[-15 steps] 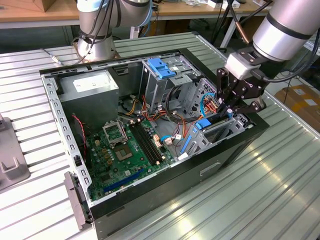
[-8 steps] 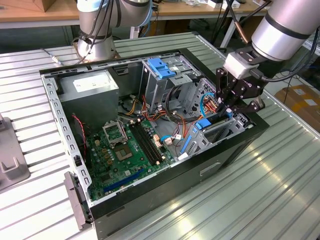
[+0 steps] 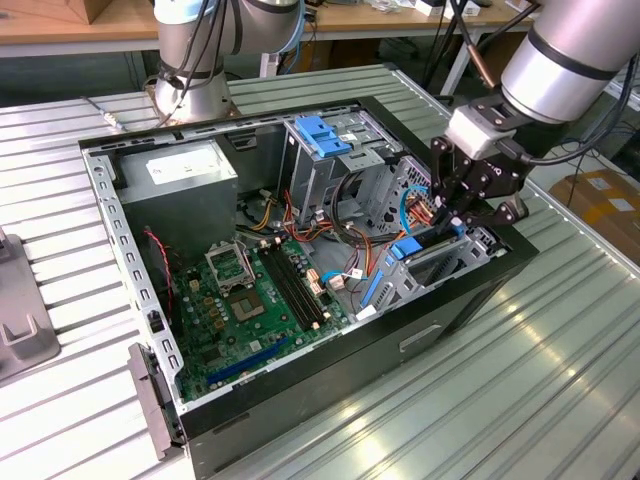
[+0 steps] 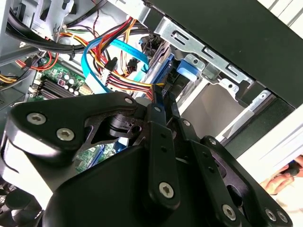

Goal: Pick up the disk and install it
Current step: 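Insert the first disk wire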

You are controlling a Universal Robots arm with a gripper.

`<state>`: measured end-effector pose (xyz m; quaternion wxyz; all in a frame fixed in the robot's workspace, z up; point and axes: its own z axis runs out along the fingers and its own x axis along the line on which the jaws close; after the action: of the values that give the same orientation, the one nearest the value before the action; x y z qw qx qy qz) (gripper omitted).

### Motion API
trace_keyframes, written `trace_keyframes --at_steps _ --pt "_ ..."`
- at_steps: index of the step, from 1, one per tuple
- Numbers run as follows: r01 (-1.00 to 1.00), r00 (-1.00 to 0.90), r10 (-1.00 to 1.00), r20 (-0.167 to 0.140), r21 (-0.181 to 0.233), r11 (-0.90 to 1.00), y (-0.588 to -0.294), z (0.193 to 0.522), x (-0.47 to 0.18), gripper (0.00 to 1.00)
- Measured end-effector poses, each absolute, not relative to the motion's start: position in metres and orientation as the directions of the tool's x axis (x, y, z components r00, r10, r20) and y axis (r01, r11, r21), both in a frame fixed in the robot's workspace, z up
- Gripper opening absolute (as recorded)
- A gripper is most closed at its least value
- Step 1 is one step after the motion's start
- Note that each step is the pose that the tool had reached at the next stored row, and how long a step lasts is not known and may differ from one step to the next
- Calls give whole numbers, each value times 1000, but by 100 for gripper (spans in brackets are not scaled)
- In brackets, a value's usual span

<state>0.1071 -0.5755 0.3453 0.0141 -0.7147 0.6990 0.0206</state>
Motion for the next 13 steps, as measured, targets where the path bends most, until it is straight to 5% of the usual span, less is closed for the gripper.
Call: trace_keyframes --at_steps 13 --pt "-1000 -21 -999 -42 9 21 -573 344 107 18"
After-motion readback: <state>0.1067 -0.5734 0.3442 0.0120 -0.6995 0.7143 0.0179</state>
